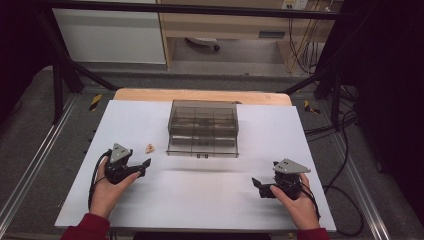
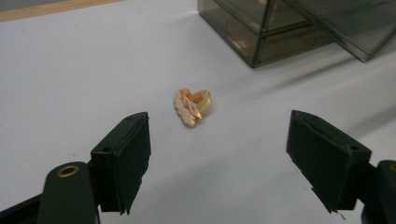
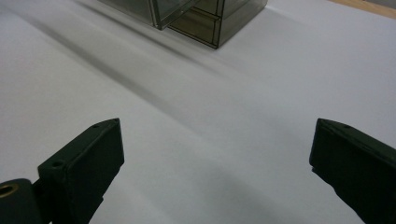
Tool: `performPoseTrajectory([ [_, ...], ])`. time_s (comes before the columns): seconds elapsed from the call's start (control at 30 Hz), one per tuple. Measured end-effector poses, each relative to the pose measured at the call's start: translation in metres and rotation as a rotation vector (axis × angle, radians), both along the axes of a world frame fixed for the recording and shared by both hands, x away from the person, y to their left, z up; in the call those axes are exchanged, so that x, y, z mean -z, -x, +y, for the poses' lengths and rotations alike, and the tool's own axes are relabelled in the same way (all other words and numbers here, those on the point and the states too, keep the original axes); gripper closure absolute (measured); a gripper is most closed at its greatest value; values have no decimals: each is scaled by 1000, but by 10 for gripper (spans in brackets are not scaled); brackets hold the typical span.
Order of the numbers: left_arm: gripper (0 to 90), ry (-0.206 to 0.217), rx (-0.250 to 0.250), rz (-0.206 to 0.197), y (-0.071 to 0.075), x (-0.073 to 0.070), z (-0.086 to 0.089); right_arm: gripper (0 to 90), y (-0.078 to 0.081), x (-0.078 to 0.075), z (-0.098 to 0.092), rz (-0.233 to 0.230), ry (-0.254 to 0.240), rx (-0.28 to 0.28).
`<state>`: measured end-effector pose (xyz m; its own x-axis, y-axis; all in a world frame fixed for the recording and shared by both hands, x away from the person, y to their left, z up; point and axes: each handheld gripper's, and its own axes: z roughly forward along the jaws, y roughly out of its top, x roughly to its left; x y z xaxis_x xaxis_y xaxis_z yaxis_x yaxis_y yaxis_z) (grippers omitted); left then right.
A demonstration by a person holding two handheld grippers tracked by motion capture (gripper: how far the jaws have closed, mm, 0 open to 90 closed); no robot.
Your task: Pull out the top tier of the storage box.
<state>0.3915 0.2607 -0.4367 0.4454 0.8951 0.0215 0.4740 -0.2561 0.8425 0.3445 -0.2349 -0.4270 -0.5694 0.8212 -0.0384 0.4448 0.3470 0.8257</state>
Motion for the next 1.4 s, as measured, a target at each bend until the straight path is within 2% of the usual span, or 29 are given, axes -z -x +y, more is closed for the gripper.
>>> performPoseTrajectory([
  [0.13, 235, -20, -39, 33, -19, 9, 1, 35, 3, -2, -3, -11, -12, 17],
  [0.2, 235, -10, -53, 62, -26, 11, 1, 34, 3, -2, -3, -7, -15, 17],
  [0.3, 240, -37, -63, 37, -29, 11, -5, 34, 0, -1, -4, -1, -23, 22],
  [0.37, 241, -59, -56, 40, -34, 11, -10, 34, -1, 0, -3, 1, -20, 22],
  [0.47, 260, -63, -49, 32, -41, 9, -17, 34, 0, 1, -2, 6, -6, 16],
  [0.5, 277, -62, -46, 21, -43, 9, -18, 34, 0, 1, -1, 1, -4, 15],
  [0.57, 326, -58, -52, 39, -49, 9, -20, 34, 0, 1, -1, 1, -12, 18],
  [0.67, 379, -75, -57, 37, -56, 9, -25, 34, 0, 1, 2, 2, 5, 3],
  [0.77, 441, -69, -48, 46, -58, 12, -27, 34, -1, 3, 4, 5, 10, -4],
  [0.87, 466, -104, -44, 66, -59, 16, -26, 36, -3, 4, 3, 13, 16, -7],
  [1.0, 521, -82, -45, 77, -60, 16, -22, 37, -3, 5, 4, 17, 18, -4],
  [1.07, 556, -68, -29, 88, -60, 17, -22, 37, -2, 5, 4, 14, 21, -7],
  [1.2, 557, -86, -23, 88, -60, 19, -25, 39, -3, 5, 5, 15, 30, -8],
  [1.3, 557, -84, -31, 99, -62, 21, -24, 40, -3, 6, 4, 22, 31, -5],
  [1.4, 616, -83, -23, 100, -62, 21, -24, 40, -3, 7, 5, 21, 35, -10],
])
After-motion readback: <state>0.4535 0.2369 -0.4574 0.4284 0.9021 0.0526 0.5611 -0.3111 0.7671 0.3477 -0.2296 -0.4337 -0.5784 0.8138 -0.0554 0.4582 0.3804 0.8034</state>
